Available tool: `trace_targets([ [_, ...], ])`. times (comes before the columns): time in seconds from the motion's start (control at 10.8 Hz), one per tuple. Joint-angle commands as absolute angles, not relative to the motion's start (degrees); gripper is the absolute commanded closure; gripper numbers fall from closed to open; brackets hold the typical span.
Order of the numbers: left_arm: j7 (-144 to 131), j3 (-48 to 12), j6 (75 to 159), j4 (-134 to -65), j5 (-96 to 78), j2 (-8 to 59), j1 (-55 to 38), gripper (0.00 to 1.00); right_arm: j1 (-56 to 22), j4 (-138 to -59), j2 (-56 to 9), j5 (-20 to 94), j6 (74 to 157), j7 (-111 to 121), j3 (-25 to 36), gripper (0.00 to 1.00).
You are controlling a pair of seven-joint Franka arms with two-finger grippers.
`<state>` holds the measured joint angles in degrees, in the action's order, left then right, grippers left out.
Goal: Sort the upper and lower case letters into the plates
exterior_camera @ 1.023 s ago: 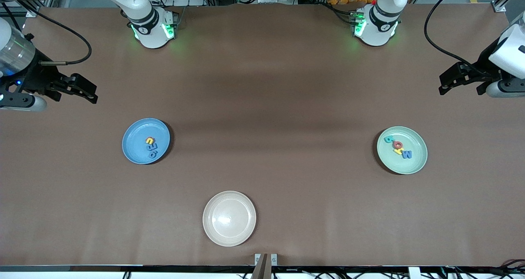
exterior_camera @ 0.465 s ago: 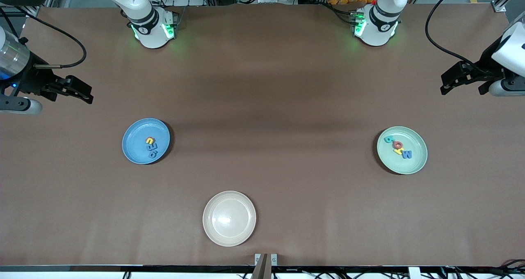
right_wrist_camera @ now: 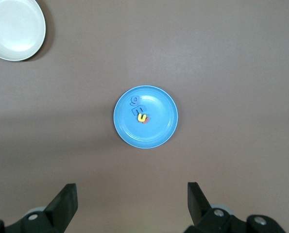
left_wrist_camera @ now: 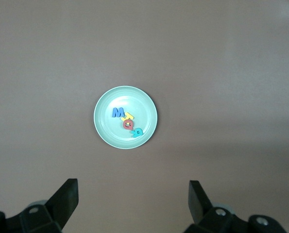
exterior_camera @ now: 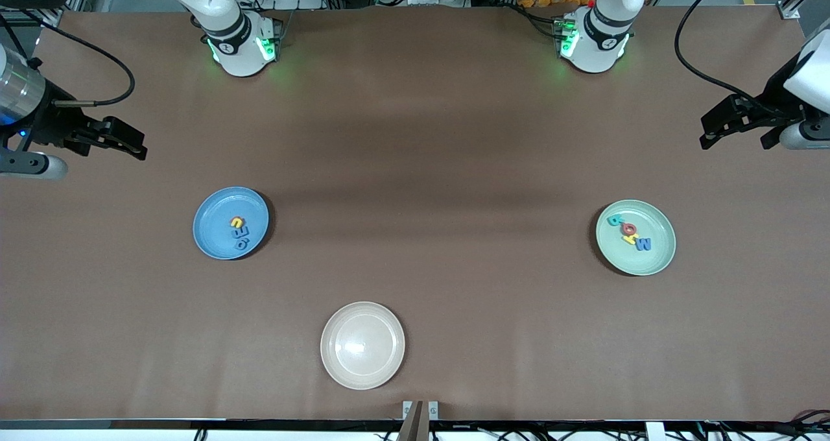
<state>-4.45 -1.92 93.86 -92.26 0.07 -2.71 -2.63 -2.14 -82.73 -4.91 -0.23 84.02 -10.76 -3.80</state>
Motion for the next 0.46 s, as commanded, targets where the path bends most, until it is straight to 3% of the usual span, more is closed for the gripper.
trace_targets([
  [0.0, -3.4, -1.9, 93.4, -91.7, -0.8, -2.9, -2.1, 0.0, -0.5, -81.9, -4.7, -1.1, 83.0, -10.6, -5.4, 0.0],
  [0.37, -4.3, -1.7, 93.3, -89.6, -0.8, -2.9, -2.1, 0.0, -0.6, -82.0, -5.1, -1.1, 82.9, -10.7, -5.3, 0.0],
])
